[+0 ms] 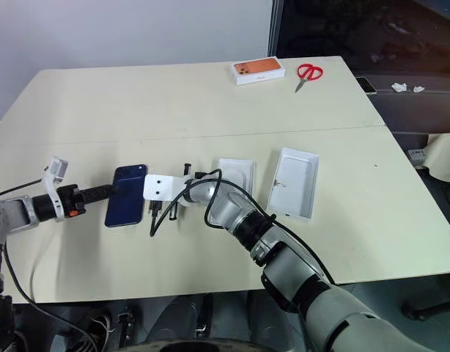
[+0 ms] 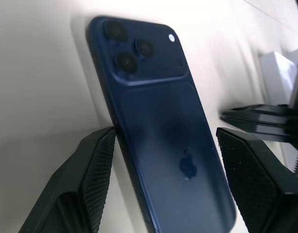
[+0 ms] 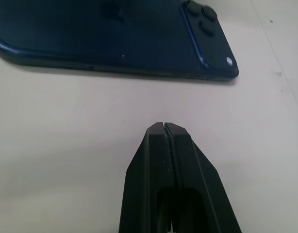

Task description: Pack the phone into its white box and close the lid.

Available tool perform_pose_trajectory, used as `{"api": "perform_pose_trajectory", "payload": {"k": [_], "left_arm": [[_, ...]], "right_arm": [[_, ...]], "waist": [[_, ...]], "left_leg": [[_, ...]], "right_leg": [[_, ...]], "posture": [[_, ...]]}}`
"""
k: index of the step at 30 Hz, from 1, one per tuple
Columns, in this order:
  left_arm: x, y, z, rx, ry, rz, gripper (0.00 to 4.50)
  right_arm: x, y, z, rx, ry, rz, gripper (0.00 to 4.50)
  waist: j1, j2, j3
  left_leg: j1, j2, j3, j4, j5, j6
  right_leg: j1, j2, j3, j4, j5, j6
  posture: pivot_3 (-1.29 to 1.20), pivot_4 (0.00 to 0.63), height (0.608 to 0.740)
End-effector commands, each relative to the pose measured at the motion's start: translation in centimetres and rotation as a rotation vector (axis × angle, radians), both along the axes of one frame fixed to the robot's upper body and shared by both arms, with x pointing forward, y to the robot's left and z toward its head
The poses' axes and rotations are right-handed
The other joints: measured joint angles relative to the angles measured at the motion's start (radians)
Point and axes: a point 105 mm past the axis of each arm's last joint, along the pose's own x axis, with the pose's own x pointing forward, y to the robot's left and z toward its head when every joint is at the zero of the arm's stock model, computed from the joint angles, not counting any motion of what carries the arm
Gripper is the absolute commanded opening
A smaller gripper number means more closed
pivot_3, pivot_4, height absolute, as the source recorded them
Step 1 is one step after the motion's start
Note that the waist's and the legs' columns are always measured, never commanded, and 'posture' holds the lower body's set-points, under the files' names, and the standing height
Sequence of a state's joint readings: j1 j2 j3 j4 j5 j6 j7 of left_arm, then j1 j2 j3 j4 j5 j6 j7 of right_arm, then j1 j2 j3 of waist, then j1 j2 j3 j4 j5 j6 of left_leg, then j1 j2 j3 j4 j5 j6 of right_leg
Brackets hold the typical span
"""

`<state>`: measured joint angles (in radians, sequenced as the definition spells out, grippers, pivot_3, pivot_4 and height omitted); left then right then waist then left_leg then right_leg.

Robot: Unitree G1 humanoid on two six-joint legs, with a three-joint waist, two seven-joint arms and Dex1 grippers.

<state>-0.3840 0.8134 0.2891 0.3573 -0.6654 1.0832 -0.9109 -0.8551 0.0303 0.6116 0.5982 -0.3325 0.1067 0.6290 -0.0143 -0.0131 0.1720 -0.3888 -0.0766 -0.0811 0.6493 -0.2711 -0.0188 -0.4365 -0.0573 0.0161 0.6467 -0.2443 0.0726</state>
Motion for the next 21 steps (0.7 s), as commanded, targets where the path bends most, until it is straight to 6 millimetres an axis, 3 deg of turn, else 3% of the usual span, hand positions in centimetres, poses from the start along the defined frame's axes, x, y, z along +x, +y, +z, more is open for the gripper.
{"api": "perform_pose_trajectory", "payload": {"k": [1,11,18,21], "left_arm": [[-1.0,-1.9,-3.1,-0.053,0.135,-0.031,3.51],[-0.8,-5.3,-1.7,-0.191,0.137,-0.088,3.51],[-0.3,-6.2,-0.5,-0.266,0.102,-0.073,3.51],[-0.5,-5.9,-1.0,-0.19,0.11,-0.071,3.51]], "right_arm": [[-0.4,1.1,1.3,0.033,-0.033,0.038,0.03],[1.2,-0.6,1.8,0.053,-0.022,-0.025,0.03],[1.4,-1.0,1.7,0.057,-0.017,-0.037,0.03],[1.3,-1.8,1.5,0.012,-0.046,-0.004,0.03]], "waist": [[0.002,0.001,-0.001],[0.003,0.001,-0.001],[0.003,0.001,-0.001],[0.002,0.001,-0.001]], "left_leg": [[0.0,0.0,0.0,0.0,0.0,0.0],[0.002,-0.002,-0.001,0.001,0.0,0.001],[0.002,-0.002,-0.001,0.001,0.0,0.0],[0.002,-0.002,-0.001,0.001,0.001,-0.001]], "right_leg": [[0.0,0.0,0.0,0.0,0.0,0.0],[0.004,-0.002,0.0,0.0,0.0,0.0],[0.004,-0.002,0.0,0.0,0.0,0.0],[0.004,-0.002,0.0,0.0,0.0,0.0]], "posture": [[0.0,0.15,0.74],[0.0,0.15,0.74],[0.0,0.15,0.74],[0.0,0.15,0.74]]}}
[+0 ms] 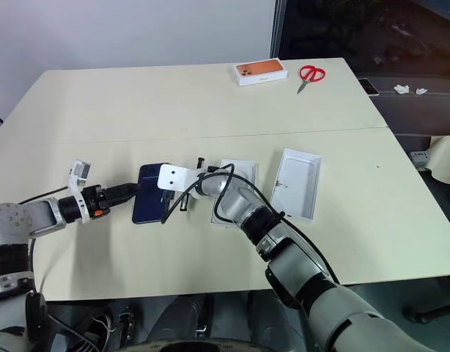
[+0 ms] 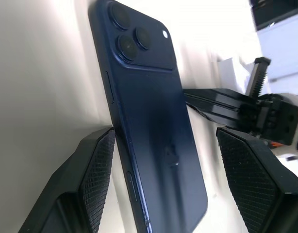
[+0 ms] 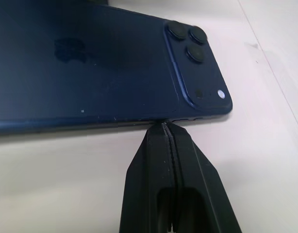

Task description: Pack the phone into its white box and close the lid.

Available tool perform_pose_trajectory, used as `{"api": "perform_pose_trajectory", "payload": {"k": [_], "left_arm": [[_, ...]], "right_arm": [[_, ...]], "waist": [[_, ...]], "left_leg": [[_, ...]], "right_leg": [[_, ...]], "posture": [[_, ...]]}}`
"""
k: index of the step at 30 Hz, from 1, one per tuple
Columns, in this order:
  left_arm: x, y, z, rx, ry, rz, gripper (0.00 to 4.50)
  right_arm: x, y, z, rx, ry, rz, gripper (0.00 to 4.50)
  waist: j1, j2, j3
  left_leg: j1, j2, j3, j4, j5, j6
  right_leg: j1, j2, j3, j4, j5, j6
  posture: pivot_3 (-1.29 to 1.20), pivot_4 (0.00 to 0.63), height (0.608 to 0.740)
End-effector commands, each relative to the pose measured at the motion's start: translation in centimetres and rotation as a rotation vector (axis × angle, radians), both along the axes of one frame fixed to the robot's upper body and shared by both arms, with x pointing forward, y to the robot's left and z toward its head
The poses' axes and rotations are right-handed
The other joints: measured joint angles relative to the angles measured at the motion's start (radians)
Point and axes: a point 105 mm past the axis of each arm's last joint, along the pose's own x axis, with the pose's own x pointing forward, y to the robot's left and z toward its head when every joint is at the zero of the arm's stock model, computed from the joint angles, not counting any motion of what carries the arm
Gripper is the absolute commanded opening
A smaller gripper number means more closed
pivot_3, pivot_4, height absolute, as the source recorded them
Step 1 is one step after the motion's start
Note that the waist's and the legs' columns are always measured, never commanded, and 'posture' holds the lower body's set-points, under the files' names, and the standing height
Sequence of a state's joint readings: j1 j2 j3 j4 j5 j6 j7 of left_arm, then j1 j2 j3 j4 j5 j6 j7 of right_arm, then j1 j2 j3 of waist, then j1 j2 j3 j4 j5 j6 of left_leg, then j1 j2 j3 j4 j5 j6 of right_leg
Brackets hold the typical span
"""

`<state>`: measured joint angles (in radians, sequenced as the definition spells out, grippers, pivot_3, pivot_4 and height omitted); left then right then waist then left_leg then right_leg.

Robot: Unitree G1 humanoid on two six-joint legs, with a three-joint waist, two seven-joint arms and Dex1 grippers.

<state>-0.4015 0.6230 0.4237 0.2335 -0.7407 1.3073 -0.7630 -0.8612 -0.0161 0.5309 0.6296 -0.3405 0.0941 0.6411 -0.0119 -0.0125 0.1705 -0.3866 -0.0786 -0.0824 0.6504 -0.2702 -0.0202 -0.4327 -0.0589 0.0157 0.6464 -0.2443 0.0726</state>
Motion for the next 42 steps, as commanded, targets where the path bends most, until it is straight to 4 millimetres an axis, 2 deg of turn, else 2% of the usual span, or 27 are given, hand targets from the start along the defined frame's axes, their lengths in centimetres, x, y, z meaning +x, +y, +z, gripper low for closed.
{"api": "perform_pose_trajectory", "payload": {"k": [1,5,8,18,22,24,36,39,42], "left_arm": [[-0.7,-1.5,-1.1,0.014,0.049,-0.067,3.51],[-1.0,-0.5,-1.7,0.046,0.065,-0.04,3.51],[-0.8,-0.3,-1.4,0.044,0.055,-0.028,3.51],[-1.1,-2.6,-1.2,-0.01,0.052,-0.079,3.51],[-1.0,-3.1,-0.3,-0.02,0.025,-0.094,3.51],[-1.1,-3.2,-0.5,0.006,0.028,-0.099,3.51],[-0.8,-0.6,-1.9,-0.009,0.051,0.022,3.51],[-0.9,-0.6,-2.2,-0.015,0.059,0.028,2.62],[-1.2,-1.0,-2.2,-0.06,0.072,0.009,1.14]], "right_arm": [[-0.8,0.6,1.3,-0.011,-0.05,0.086,0.03],[-1.9,-0.6,1.1,-0.094,-0.015,0.17,0.03],[-2.5,0.0,1.4,-0.091,-0.024,0.19,0.03],[-4.0,2.5,1.2,-0.019,0.009,0.219,0.03],[-4.0,2.6,0.8,-0.024,0.009,0.211,0.03],[-4.0,2.5,0.8,-0.026,0.004,0.21,0.03],[-3.7,1.9,0.7,-0.042,-0.016,0.208,0.03],[-3.9,1.8,0.6,-0.044,-0.015,0.216,0.0],[-3.7,1.7,0.7,-0.045,-0.017,0.211,0.0]], "waist": [[-0.002,0.0,0.0],[-0.005,0.0,0.0],[-0.009,0.0,0.0],[-0.007,0.0,0.0],[-0.005,-0.001,0.0],[-0.004,-0.001,0.0],[-0.006,-0.001,0.0],[-0.008,-0.001,0.0],[-0.009,-0.001,0.0]], "left_leg": [[0.0,0.0,0.0,0.0,0.0,0.0],[0.0,0.0,0.0,0.0,0.0,0.0],[0.0,0.0,0.0,0.0,0.0,0.0],[0.003,0.001,0.0,-0.001,-0.001,0.002],[0.004,0.001,0.0,-0.002,-0.001,0.002],[0.003,0.001,0.0,-0.001,-0.001,0.002],[0.004,0.001,0.0,-0.002,-0.001,0.002],[0.006,0.002,0.0,-0.002,-0.002,0.003],[0.006,0.002,0.0,-0.002,-0.002,0.003]], "right_leg": [[0.0,0.0,0.0,0.0,0.0,0.0],[0.0,0.0,0.0,0.0,0.0,0.0],[0.0,0.0,0.0,0.0,0.0,0.0],[0.002,0.001,0.0,0.0,0.0,0.0],[0.002,0.001,0.0,0.0,0.0,0.0],[0.002,0.001,0.0,0.0,0.0,0.0],[0.003,0.001,0.0,0.0,0.0,0.0],[0.004,0.001,0.0,0.0,0.0,0.0],[0.004,0.001,0.0,0.0,0.0,0.0]], "posture": [[0.0,0.15,0.74],[0.0,0.15,0.74],[0.0,0.15,0.74],[0.0,0.15,0.74],[0.0,0.15,0.74],[0.0,0.15,0.74],[0.0,0.15,0.74],[0.0,0.15,0.74],[0.0,0.15,0.74]]}}
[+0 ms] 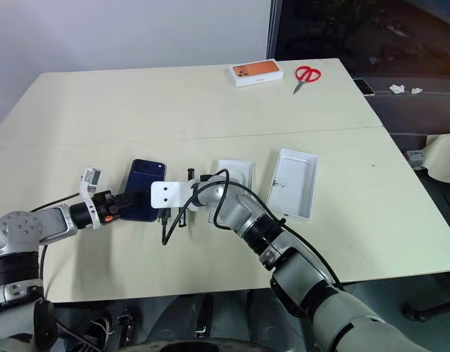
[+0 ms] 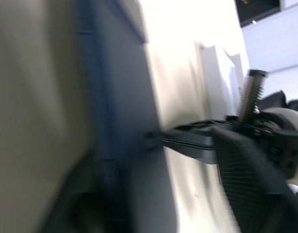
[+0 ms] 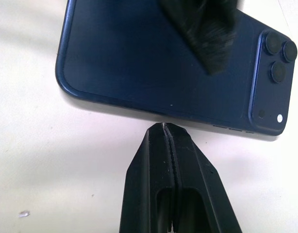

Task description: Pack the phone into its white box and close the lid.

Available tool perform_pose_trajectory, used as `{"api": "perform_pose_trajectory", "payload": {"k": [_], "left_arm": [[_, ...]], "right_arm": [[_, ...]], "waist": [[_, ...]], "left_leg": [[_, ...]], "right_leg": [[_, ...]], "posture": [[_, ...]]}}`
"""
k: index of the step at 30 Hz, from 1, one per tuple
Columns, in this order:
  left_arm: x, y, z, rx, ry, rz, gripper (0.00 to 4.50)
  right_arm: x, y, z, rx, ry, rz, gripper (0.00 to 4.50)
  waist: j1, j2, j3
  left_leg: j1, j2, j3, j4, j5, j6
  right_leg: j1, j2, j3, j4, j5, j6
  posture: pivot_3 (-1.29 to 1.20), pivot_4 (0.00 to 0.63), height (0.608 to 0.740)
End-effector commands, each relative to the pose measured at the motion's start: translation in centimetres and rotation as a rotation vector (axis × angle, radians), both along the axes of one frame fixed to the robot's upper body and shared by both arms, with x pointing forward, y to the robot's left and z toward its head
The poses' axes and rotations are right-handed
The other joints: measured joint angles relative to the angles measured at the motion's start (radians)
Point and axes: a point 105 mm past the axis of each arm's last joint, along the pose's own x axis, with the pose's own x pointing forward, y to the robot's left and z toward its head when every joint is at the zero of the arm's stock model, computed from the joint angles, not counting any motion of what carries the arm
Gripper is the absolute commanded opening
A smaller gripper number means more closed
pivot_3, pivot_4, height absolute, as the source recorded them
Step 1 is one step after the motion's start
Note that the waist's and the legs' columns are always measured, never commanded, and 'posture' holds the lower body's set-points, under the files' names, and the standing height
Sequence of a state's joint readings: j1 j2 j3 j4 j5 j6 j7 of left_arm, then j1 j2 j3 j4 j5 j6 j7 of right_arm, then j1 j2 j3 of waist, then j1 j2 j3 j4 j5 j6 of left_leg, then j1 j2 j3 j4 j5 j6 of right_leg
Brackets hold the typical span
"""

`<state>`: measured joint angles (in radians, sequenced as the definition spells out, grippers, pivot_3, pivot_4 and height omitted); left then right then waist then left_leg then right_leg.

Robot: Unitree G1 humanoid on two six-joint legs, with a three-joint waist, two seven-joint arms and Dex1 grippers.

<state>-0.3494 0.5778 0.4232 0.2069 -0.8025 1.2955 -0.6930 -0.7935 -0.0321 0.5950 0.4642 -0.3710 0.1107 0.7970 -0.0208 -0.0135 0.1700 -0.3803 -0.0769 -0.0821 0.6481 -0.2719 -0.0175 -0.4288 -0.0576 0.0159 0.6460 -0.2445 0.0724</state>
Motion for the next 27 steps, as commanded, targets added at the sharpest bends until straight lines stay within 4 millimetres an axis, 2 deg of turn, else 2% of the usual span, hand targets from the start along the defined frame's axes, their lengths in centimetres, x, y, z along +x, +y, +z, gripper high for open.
{"api": "perform_pose_trajectory", "payload": {"k": [1,12,16,21,24,27], "left_arm": [[-0.7,-0.3,-0.7,-0.055,0.045,-0.011,1.14],[-1.4,0.1,-1.9,-0.097,0.081,0.013,1.14],[-1.5,-0.1,-2.0,-0.112,0.085,0.022,0.02],[-1.9,-0.3,-1.2,-0.189,0.083,0.003,0.02],[-2.0,-0.1,-1.0,-0.212,0.081,0.013,0.02],[-1.9,0.2,0.0,-0.264,0.042,0.032,0.02]], "right_arm": [[-0.3,0.4,1.2,0.027,-0.038,0.029,0.0],[-0.2,0.0,1.1,0.021,-0.046,0.025,0.0],[-0.2,0.0,1.1,0.021,-0.049,0.023,0.0],[0.0,-0.3,1.3,0.039,-0.041,0.012,0.0],[-0.1,-0.5,1.8,0.09,-0.004,0.004,0.0],[-0.3,-1.1,4.8,0.278,0.104,-0.008,0.0]], "waist": [[0.001,0.0,0.0],[0.0,0.0,0.0],[0.0,0.0,0.0],[0.0,0.0,0.0],[-0.001,0.0,0.0],[-0.001,0.0,0.0]], "left_leg": [[0.0,0.0,0.0,0.0,0.0,0.0],[0.0,0.0,0.0,0.0,0.0,0.0],[0.002,0.0,0.0,-0.001,-0.001,0.001],[0.004,0.0,0.0,-0.001,-0.001,0.001],[0.004,0.0,0.0,-0.002,-0.001,0.001],[0.004,0.001,0.0,-0.002,-0.001,0.001]], "right_leg": [[0.0,0.0,0.0,0.0,0.0,0.0],[0.0,0.0,0.0,0.0,0.0,0.0],[0.001,0.0,0.0,0.0,0.0,0.0],[0.003,0.0,0.0,-0.001,0.0,0.0],[0.003,0.0,0.0,-0.001,-0.001,-0.001],[0.002,0.0,0.0,-0.001,-0.001,-0.001]], "posture": [[0.0,0.15,0.74],[0.0,0.15,0.74],[0.0,0.15,0.74],[0.0,0.15,0.74],[0.0,0.15,0.74],[0.0,0.15,0.74]]}}
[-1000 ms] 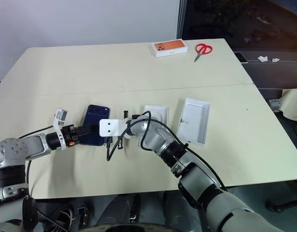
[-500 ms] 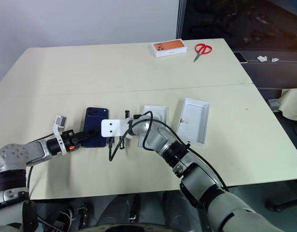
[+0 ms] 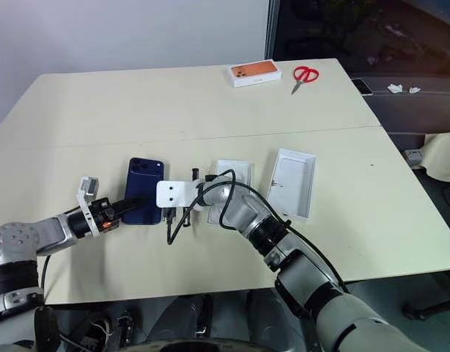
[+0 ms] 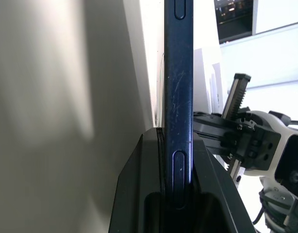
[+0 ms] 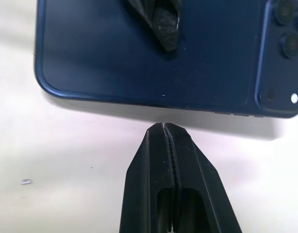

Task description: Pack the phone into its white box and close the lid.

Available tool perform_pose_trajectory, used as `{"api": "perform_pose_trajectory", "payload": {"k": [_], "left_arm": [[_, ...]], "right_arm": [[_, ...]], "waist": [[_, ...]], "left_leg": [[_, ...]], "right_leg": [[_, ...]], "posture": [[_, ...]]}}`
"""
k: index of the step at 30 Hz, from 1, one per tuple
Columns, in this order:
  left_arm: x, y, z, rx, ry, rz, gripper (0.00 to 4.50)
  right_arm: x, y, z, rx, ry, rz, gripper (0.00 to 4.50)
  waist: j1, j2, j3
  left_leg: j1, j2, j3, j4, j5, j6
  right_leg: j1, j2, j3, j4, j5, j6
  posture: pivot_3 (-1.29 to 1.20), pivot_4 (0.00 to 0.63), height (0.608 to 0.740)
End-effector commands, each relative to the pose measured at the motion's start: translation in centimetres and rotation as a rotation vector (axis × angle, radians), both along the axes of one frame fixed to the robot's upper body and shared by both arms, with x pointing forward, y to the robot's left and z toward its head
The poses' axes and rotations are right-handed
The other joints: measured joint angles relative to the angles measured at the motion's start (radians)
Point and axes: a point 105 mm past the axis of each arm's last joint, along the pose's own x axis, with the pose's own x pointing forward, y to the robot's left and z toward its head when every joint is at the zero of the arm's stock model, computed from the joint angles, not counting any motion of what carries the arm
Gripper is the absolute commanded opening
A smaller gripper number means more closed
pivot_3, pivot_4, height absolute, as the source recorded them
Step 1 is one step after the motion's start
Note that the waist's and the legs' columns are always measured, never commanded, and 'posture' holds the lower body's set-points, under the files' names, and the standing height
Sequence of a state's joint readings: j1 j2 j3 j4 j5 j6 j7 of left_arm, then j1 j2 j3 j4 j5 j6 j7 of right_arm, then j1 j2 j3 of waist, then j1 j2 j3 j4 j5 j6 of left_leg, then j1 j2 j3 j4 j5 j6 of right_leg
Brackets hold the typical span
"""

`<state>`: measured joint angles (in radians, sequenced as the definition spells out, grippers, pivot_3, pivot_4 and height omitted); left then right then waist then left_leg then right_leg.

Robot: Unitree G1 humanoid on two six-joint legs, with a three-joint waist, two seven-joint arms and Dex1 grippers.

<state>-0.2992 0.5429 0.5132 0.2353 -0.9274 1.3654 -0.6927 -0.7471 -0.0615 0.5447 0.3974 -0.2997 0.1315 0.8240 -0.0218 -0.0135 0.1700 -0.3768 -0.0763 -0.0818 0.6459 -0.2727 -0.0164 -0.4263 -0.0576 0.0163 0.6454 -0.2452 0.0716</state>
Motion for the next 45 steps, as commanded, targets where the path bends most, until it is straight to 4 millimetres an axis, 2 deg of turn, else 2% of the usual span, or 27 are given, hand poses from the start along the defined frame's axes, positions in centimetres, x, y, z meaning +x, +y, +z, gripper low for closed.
{"api": "perform_pose_trajectory", "payload": {"k": [1,5,8,11,14,16,20,22,24,27,31,37,45], "left_arm": [[-0.5,0.4,0.5,-0.068,-0.012,0.023,0.02],[-0.8,0.0,0.9,-0.066,-0.042,0.015,0.02],[-0.8,-0.7,2.0,-0.102,-0.081,-0.005,0.02],[-1.0,-1.5,2.3,-0.04,-0.11,-0.034,0.0],[-0.7,-1.4,2.7,0.055,-0.223,0.032,0.0],[-0.9,-1.4,2.9,0.03,-0.227,0.02,0.0],[-1.0,-2.3,4.0,-0.047,-0.237,-0.026,0.0],[-0.6,-2.6,4.5,-0.064,-0.245,-0.025,0.0],[-0.2,-3.0,4.8,-0.048,-0.263,-0.03,0.0],[0.2,-3.1,5.0,-0.044,-0.267,-0.029,0.0],[0.1,-3.1,5.2,-0.042,-0.266,-0.04,0.0],[0.0,-3.0,4.9,-0.033,-0.26,-0.034,0.0],[0.3,-3.1,4.8,-0.02,-0.261,-0.027,0.0]], "right_arm": [[-0.2,-0.3,5.6,0.273,0.07,0.002,0.0],[-0.7,-2.1,10.0,0.501,0.205,0.001,0.0],[-1.4,-3.9,11.3,0.562,0.248,0.01,0.0],[-1.9,-6.6,10.8,0.545,0.244,0.009,0.9],[-2.5,-9.1,9.2,0.459,0.156,0.014,2.32],[-3.1,-10.6,8.0,0.397,0.131,0.017,3.26],[-4.2,-12.6,6.3,0.278,0.14,0.033,3.26],[-4.8,-12.9,5.7,0.233,0.167,0.048,3.26],[-5.6,-12.5,4.3,0.165,0.19,0.074,3.26],[-5.4,-12.2,2.9,0.11,0.175,0.064,3.26],[-3.9,-12.8,0.2,0.002,0.159,-0.041,3.26],[-3.9,-13.4,-0.2,-0.032,0.194,-0.062,3.26],[-4.7,-13.1,0.0,-0.03,0.244,-0.02,3.26]], "waist": [[0.0,0.0,0.0],[0.002,0.0,0.0],[0.007,0.0,0.0],[0.01,-0.001,0.0],[0.008,-0.001,0.001],[0.008,-0.001,0.001],[0.006,-0.001,0.001],[0.009,-0.002,0.002],[0.009,-0.002,0.002],[0.008,-0.002,0.002],[0.01,-0.002,0.002],[0.011,-0.002,0.002],[0.011,-0.002,0.002]], "left_leg": [[0.0,0.0,0.0,0.0,0.0,0.0],[-0.001,0.0,0.0,0.0,0.0,0.0],[-0.002,0.0,0.0,0.0,-0.001,0.001],[-0.002,0.0,0.0,0.001,-0.001,0.002],[-0.003,0.0,0.0,0.0,-0.001,0.002],[-0.004,0.0,0.0,0.0,-0.001,0.002],[-0.005,0.002,0.0,0.0,-0.001,0.002],[-0.005,0.002,0.0,0.001,-0.001,0.002],[-0.005,0.002,0.0,0.001,-0.001,0.002],[-0.005,0.002,0.0,0.001,-0.001,0.002],[-0.006,0.002,0.0,0.002,-0.001,0.002],[-0.007,0.002,0.0,0.002,-0.001,0.002],[-0.007,0.002,0.0,0.002,-0.001,0.002]], "right_leg": [[0.0,0.0,0.0,0.0,0.0,0.0],[0.0,0.0,0.0,0.0,0.0,0.0],[-0.001,0.0,0.0,-0.001,0.0,0.0],[-0.001,0.0,-0.001,-0.001,0.0,0.0],[0.0,-0.001,0.0,-0.004,0.0,0.0],[-0.001,-0.001,0.0,-0.005,0.0,0.0],[-0.001,0.0,-0.001,-0.005,0.0,0.0],[-0.001,0.0,-0.001,-0.005,0.0,0.0],[-0.001,0.0,-0.001,-0.005,0.0,0.0],[-0.001,0.001,-0.001,-0.005,0.0,0.0],[-0.001,0.001,-0.001,-0.005,0.0,0.0],[-0.002,0.001,-0.001,-0.006,0.0,0.0],[-0.002,0.001,-0.002,-0.006,0.0,0.0]], "posture": [[0.0,0.15,0.74],[0.0,0.15,0.74],[0.0,0.15,0.74],[0.0,0.15,0.74],[0.0,0.15,0.74],[0.0,0.15,0.74],[0.0,0.15,0.74],[0.0,0.15,0.74],[0.0,0.15,0.74],[0.0,0.15,0.74],[0.0,0.15,0.74],[0.0,0.15,0.74],[0.0,0.15,0.74]]}}
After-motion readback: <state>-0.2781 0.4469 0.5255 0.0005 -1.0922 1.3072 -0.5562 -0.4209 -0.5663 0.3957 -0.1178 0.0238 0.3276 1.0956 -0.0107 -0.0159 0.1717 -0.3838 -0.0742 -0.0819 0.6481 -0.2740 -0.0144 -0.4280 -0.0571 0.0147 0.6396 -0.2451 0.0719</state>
